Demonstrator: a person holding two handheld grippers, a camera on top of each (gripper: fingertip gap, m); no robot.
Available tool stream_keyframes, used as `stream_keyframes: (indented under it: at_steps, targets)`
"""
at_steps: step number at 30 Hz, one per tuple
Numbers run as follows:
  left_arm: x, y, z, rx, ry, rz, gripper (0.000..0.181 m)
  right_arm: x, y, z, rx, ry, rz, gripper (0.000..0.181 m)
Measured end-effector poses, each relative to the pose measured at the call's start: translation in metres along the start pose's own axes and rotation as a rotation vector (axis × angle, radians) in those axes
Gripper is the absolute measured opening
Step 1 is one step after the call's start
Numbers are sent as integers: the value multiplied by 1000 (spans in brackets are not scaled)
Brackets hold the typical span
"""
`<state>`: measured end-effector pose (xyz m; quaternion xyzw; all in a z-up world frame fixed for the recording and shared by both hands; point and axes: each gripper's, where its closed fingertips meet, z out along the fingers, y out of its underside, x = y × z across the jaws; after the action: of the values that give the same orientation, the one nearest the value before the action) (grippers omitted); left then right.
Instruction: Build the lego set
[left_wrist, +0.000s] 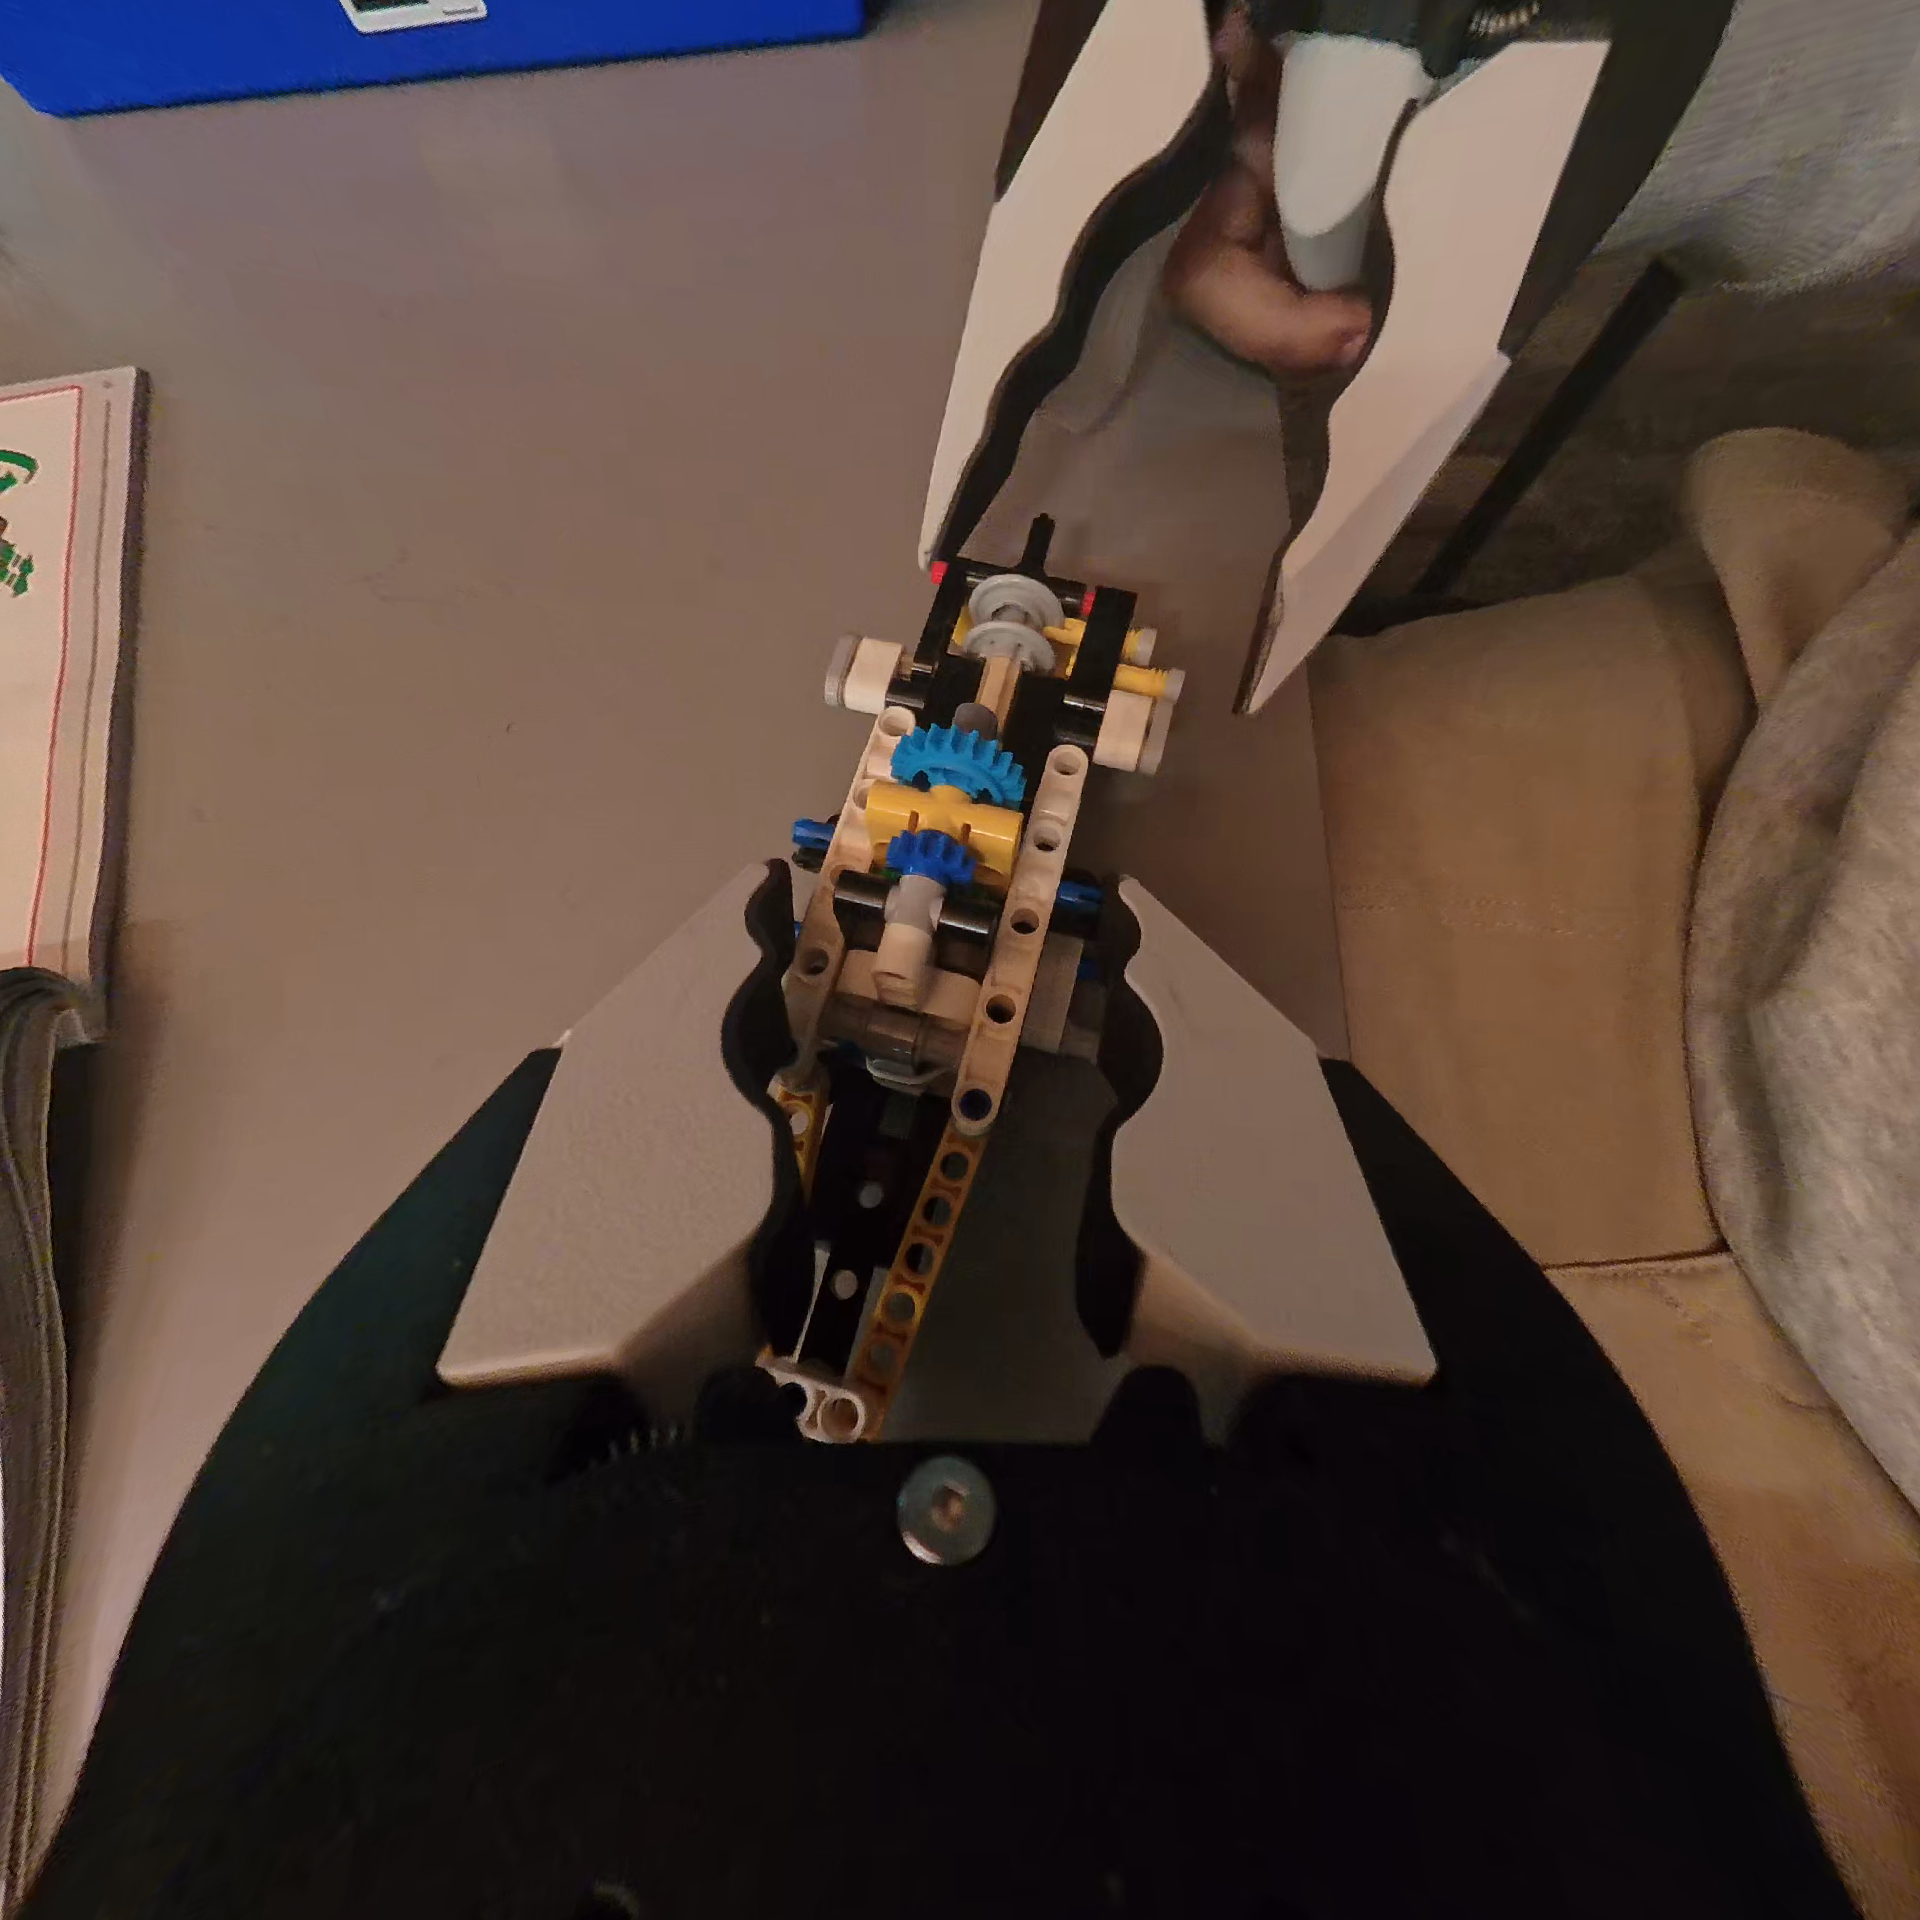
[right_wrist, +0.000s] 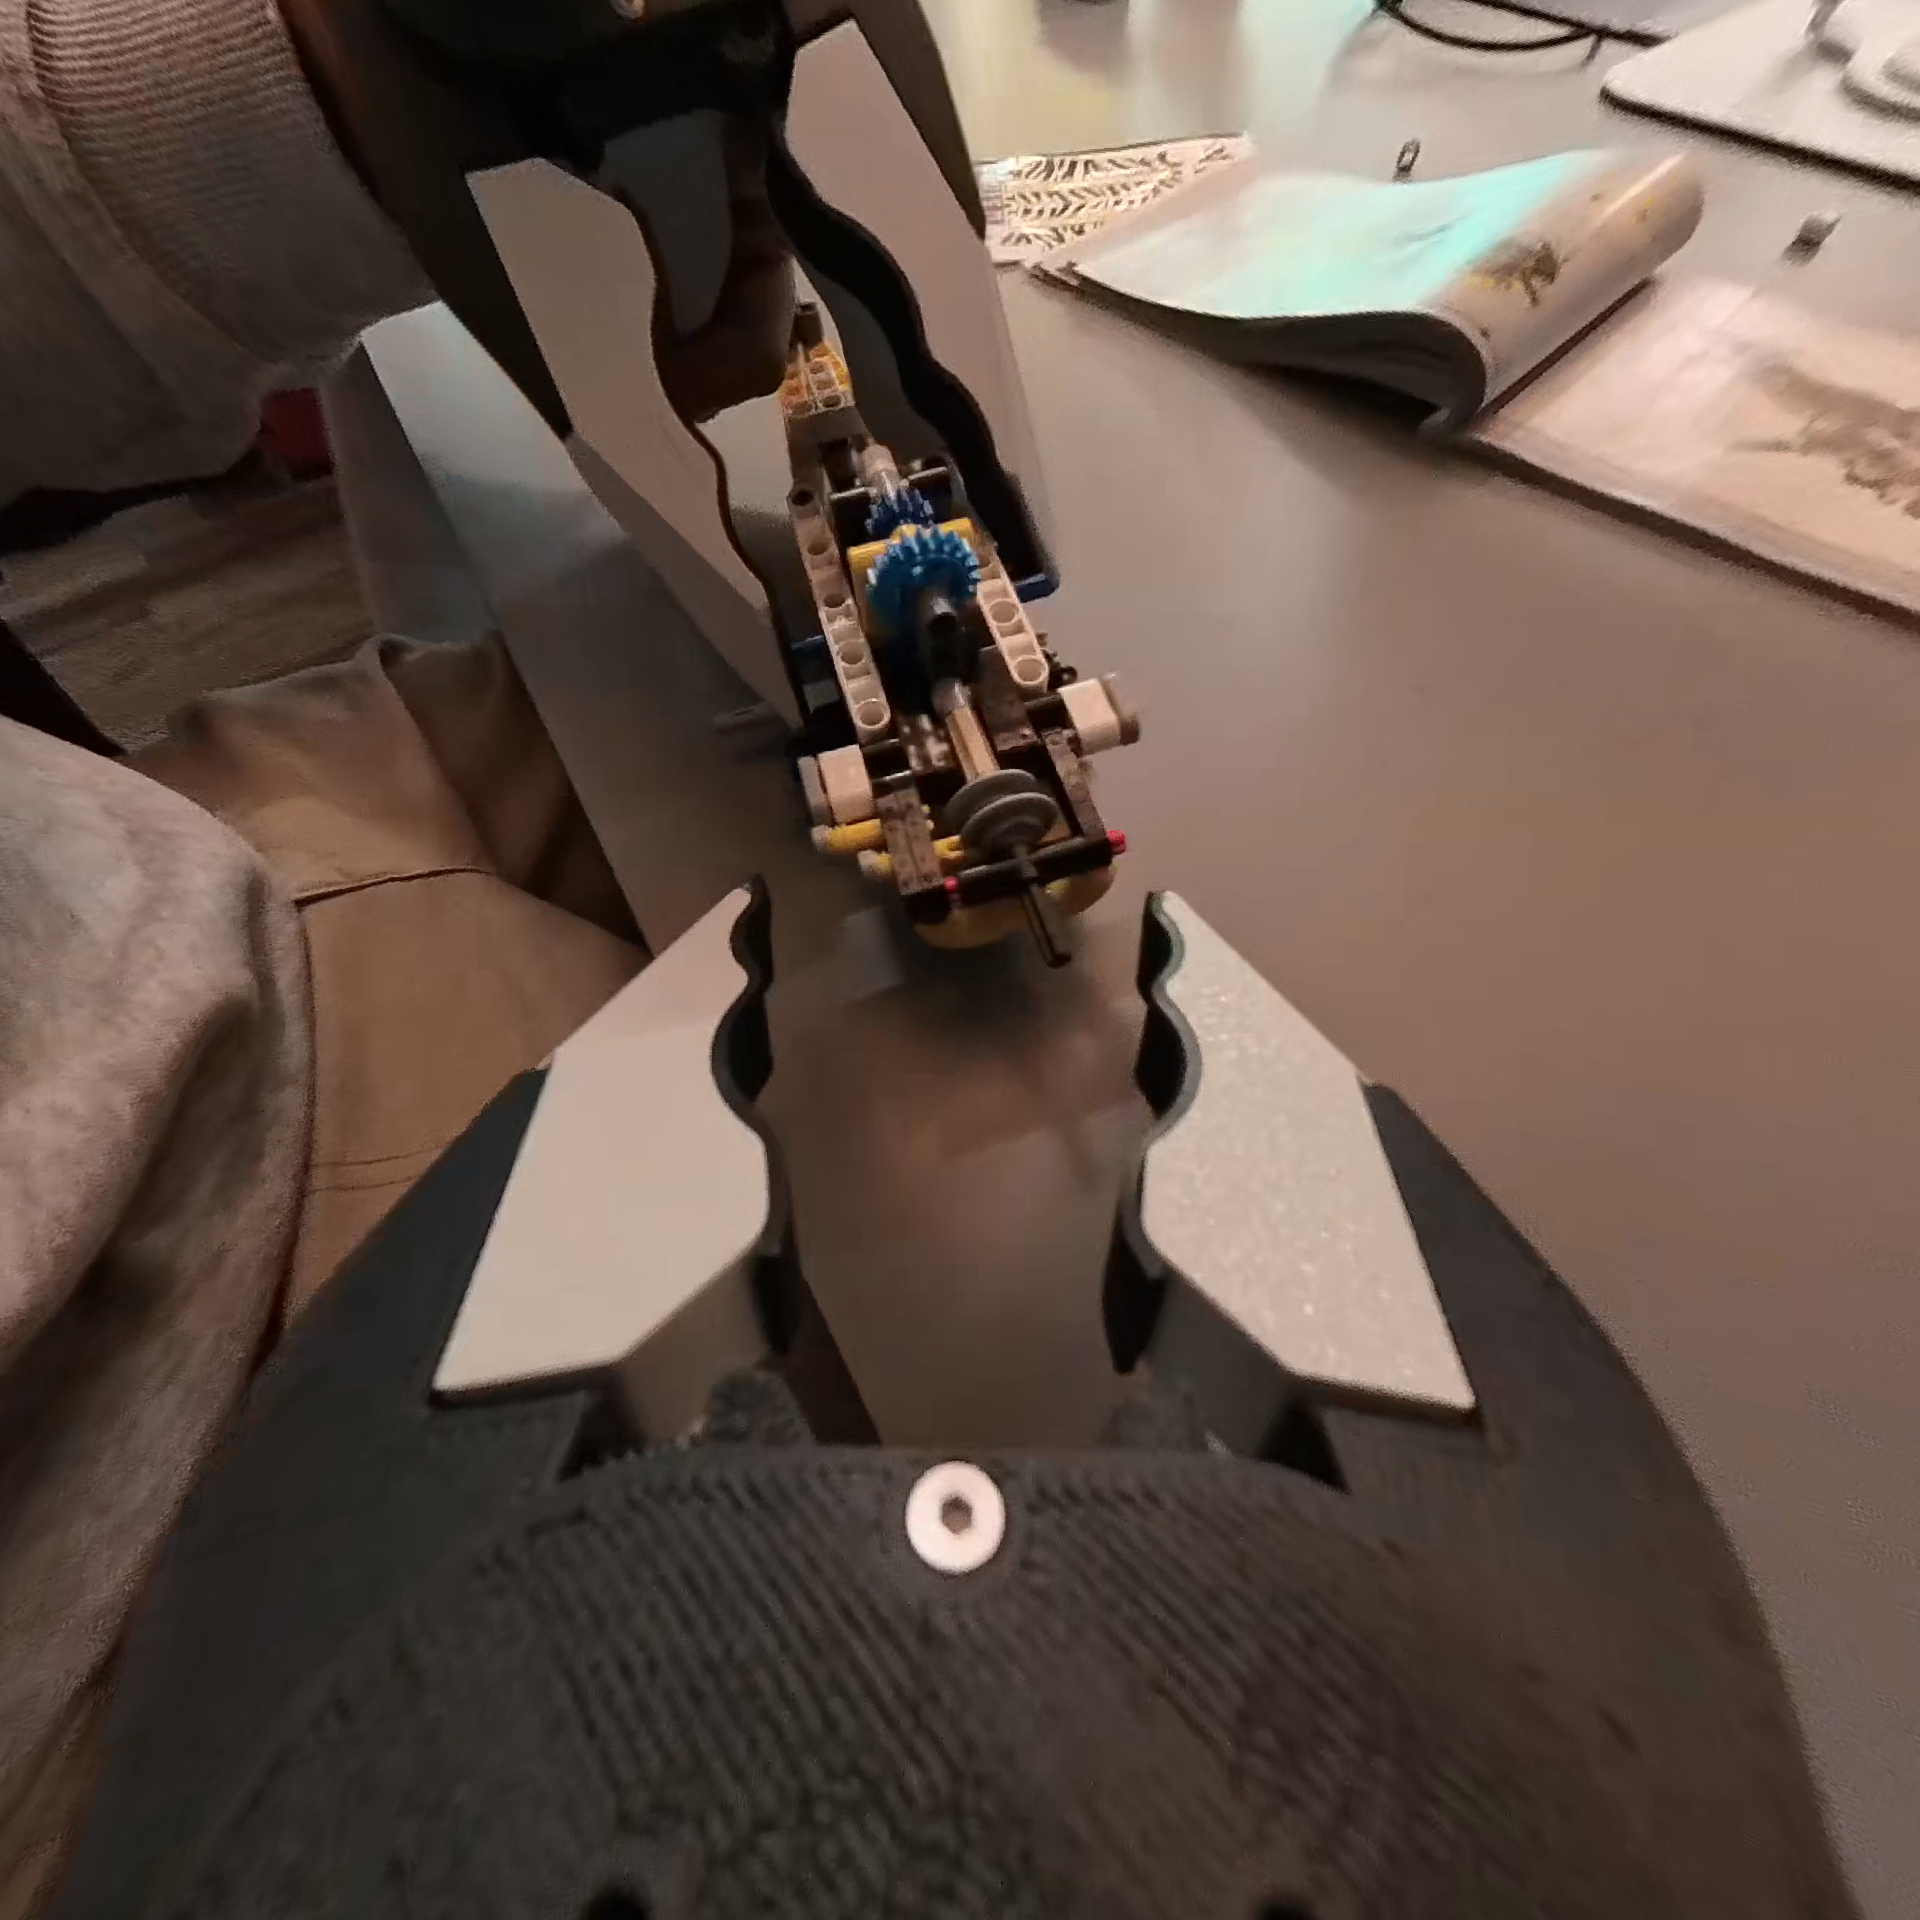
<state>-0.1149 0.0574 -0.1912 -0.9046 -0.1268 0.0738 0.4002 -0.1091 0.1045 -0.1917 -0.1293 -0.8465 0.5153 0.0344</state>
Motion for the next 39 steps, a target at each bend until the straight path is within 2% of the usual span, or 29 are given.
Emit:
stream_keyframes:
  at_steps: [8,39]
  targets:
    - [3,0,1,-6,19,24,57,0,-3,2,2,-5,21,53]
    - [7,-1,4,-48,12,44,55,1,2,3,-30,-5,23,46]
